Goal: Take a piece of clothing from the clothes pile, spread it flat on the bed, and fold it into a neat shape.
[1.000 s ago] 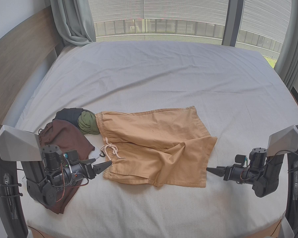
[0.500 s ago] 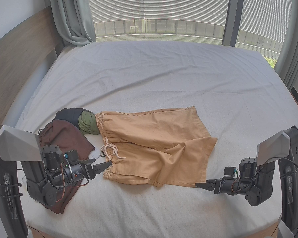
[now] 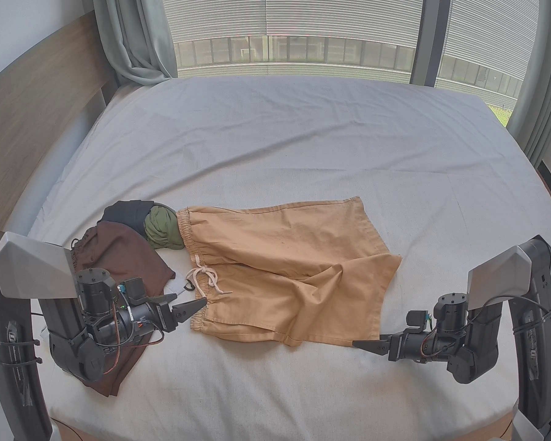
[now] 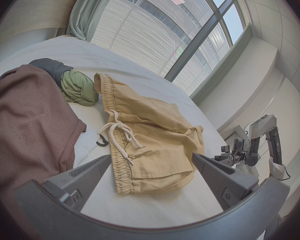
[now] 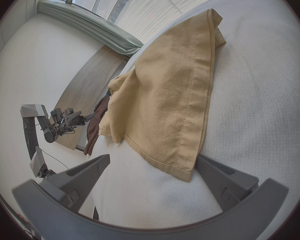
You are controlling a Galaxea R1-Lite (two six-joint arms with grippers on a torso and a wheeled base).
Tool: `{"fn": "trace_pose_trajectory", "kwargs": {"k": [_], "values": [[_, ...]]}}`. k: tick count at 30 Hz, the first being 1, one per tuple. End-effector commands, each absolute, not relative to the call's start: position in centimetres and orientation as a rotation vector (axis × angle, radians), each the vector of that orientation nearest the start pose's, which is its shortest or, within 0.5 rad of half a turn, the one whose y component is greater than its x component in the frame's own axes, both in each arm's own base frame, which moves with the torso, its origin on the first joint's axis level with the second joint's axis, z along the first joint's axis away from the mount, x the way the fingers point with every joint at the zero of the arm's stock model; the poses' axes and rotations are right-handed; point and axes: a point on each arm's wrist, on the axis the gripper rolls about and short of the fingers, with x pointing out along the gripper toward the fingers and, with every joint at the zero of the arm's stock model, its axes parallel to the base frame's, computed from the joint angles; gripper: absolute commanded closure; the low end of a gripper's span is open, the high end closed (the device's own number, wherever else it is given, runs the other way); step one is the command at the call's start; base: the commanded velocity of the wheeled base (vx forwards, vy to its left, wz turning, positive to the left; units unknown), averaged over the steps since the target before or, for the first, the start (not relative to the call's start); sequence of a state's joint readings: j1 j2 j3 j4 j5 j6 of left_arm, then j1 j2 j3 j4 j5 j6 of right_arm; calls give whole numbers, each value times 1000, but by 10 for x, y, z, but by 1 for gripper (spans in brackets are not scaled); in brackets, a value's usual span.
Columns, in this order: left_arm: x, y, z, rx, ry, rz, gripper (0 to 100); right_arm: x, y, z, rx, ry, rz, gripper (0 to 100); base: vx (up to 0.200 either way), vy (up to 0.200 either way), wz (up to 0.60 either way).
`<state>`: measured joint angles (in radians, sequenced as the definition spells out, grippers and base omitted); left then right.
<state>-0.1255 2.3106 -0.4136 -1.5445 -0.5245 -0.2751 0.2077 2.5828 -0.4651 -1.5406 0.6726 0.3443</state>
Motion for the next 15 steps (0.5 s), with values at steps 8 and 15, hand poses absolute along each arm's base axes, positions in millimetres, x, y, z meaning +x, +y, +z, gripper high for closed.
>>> {"fn": "trace_pose_trajectory", "kwargs": {"k": [8,15], "values": [[300,-46,-5,-343,469,-576,0,300,75,-86,454,730,739,100,0,0,0],[274,-46,-16,-391,588,-571,0,299,71,-87,455,733,729,100,0,0,0]]}}
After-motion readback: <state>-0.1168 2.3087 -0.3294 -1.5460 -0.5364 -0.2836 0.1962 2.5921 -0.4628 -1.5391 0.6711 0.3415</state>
